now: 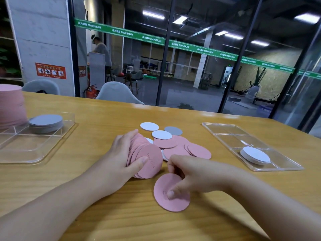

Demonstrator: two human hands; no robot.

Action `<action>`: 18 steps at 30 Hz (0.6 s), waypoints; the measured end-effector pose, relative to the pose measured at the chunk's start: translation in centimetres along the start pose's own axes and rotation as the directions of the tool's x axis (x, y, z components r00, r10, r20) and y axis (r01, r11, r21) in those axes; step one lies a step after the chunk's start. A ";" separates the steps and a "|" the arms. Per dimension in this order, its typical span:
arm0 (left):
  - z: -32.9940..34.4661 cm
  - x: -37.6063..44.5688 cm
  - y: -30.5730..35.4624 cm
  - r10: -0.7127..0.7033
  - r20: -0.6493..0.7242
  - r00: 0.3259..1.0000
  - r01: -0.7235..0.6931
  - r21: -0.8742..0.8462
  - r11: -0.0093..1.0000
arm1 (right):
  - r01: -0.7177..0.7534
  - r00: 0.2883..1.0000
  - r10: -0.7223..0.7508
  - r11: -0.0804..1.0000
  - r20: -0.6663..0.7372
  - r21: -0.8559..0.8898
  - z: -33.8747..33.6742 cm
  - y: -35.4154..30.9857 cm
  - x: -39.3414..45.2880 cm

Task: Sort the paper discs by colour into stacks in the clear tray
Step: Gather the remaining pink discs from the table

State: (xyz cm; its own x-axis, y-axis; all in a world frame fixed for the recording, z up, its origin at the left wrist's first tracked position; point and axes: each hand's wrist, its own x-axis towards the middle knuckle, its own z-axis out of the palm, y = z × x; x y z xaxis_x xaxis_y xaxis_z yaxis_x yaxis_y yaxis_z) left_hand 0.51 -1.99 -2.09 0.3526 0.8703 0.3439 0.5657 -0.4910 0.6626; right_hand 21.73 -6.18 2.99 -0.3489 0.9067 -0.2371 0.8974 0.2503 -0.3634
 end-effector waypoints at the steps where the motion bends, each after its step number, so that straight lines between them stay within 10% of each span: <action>1: 0.0 -0.1 0.1 0.002 0.001 1.000 -0.002 0.002 1.000 | 0.006 1.000 -0.005 1.000 -0.024 0.011 0.0 0.0 0.0; 10: -0.1 -0.2 0.3 0.047 0.068 0.997 -0.046 -0.020 0.999 | 0.200 0.853 -0.021 0.936 -0.521 0.290 1.2 -0.4 1.0; 18: 0.0 0.1 -0.4 0.040 0.017 0.999 -0.039 -0.043 0.998 | 0.291 0.767 0.004 0.889 -0.642 0.353 2.7 -0.4 1.8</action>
State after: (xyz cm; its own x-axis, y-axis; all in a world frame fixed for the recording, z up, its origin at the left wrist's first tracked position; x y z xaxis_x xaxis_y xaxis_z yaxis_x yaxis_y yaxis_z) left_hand 0.35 -1.76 -2.34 0.3873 0.8492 0.3590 0.5189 -0.5227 0.6764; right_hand 20.05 -5.50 0.29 -0.0906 0.9144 0.3947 0.6013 0.3661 -0.7102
